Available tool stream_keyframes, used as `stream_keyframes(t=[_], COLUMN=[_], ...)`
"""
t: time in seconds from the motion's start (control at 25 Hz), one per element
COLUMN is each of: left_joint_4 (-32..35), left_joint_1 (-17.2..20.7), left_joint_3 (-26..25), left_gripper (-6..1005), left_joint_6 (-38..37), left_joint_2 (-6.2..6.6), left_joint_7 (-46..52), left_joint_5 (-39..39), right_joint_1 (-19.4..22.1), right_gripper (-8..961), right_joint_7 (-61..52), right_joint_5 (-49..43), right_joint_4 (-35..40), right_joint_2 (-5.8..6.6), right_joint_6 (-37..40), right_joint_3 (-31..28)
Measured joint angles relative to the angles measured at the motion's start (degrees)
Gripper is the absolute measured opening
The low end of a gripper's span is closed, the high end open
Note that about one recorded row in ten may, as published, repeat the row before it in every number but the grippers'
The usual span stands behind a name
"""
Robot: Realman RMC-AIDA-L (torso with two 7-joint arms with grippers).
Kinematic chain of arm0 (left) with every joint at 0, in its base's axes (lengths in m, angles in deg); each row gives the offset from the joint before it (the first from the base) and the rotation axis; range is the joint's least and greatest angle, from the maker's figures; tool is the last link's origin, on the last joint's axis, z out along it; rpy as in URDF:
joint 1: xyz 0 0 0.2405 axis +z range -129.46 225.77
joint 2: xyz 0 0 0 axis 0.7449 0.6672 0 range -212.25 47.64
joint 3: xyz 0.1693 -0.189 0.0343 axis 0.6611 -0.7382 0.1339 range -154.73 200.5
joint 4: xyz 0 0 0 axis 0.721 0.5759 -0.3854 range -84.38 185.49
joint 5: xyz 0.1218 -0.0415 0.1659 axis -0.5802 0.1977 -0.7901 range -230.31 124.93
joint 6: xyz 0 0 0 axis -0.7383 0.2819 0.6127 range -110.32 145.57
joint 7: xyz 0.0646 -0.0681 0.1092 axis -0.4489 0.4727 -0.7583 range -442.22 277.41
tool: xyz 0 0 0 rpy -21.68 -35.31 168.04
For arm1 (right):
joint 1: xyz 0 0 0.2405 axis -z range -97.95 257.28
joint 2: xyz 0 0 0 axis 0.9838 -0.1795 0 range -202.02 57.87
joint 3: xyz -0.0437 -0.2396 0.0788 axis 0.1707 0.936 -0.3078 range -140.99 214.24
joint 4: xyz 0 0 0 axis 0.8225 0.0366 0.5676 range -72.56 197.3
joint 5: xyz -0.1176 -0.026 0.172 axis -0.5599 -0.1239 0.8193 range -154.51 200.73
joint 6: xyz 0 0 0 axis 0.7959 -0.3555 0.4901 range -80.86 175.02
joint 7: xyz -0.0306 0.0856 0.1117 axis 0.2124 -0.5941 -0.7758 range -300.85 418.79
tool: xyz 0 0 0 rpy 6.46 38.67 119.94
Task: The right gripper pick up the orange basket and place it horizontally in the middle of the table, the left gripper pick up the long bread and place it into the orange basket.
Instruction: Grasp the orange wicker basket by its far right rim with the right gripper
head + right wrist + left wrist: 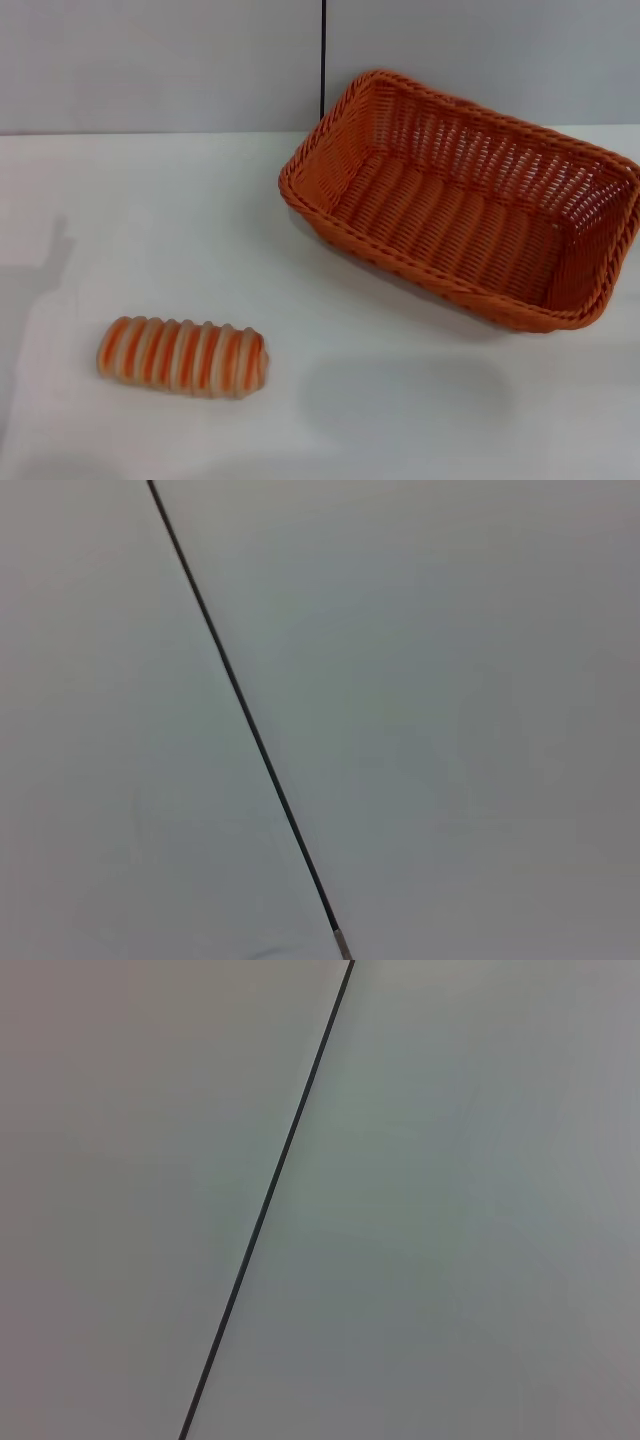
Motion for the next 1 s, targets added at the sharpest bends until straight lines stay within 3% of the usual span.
stream_keyframes(t=[0.44,1.0], left_joint_4=[0.1,0.1], left_joint_1=[-0.7,-2.0], left_joint_3=[0.0,2.1], left_gripper=[861,860], left_joint_6=[-0.1,-0.7], left_joint_2=[0.03,-0.07], left_joint_7=[0.0,0.0], left_joint_5=[0.0,-0.1], right_joint_1=[-0.1,0.6], right_gripper=[464,465], right_joint_7=[-2.1,-20.0], right_joint_5=[-1.1,-1.4], right_joint_4=[0.8,9.0], right_joint_2=[0.07,0.16], right_joint_6=[-1.4,-7.1], right_joint_3=[0.3,4.2])
